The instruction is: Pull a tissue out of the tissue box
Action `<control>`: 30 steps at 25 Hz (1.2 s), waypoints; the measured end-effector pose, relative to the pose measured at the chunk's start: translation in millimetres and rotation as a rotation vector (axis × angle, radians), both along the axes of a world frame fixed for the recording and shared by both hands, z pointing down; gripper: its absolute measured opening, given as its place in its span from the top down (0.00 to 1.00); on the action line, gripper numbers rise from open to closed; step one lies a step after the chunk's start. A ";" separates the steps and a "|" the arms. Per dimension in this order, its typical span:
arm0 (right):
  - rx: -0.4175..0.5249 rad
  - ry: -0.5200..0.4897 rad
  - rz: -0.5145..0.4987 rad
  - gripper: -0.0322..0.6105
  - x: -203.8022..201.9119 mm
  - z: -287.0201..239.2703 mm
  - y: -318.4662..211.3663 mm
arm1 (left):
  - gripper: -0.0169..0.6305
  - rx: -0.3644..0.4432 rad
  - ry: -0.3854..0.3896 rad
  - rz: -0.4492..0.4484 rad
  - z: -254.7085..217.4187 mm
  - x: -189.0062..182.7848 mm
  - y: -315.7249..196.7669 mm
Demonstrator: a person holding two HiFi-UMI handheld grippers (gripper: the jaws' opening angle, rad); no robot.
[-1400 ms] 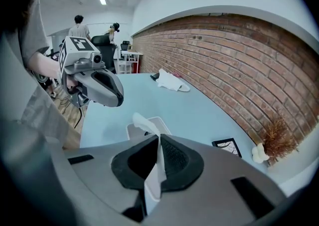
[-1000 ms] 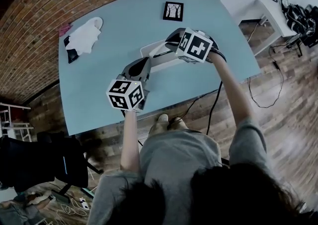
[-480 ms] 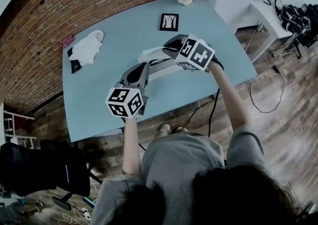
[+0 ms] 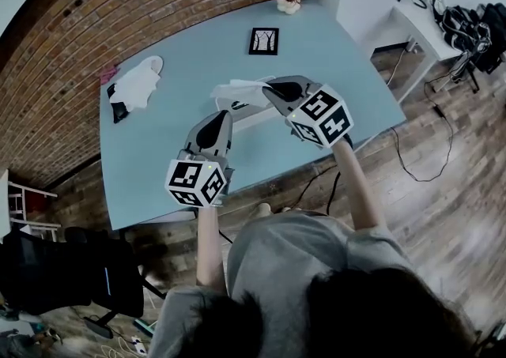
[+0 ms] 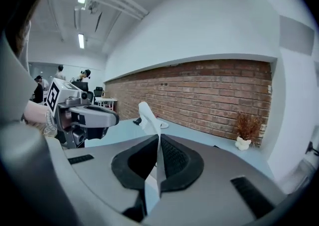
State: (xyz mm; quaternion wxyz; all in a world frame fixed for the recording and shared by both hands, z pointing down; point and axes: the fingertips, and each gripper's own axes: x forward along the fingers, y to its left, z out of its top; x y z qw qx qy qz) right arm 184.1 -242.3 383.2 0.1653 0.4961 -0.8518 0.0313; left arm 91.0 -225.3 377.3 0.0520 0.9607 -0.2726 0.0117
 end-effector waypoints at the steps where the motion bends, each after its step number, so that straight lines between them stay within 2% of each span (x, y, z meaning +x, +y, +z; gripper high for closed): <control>1: 0.014 -0.019 0.015 0.95 0.5 -0.8 3.0 | 0.97 0.004 0.004 -0.004 0.2 -1.3 2.1; 6: 0.069 -0.087 0.051 0.95 2.2 -5.8 18.4 | 0.97 0.015 0.019 -0.009 0.5 -1.3 16.4; 14: 0.126 -0.159 0.043 0.95 -4.2 -12.6 43.7 | 0.97 0.024 0.017 -0.008 5.5 -1.5 34.1; 30: 0.124 -0.182 0.057 0.95 5.9 -0.3 53.4 | 0.97 0.015 -0.001 -0.009 15.2 4.5 36.0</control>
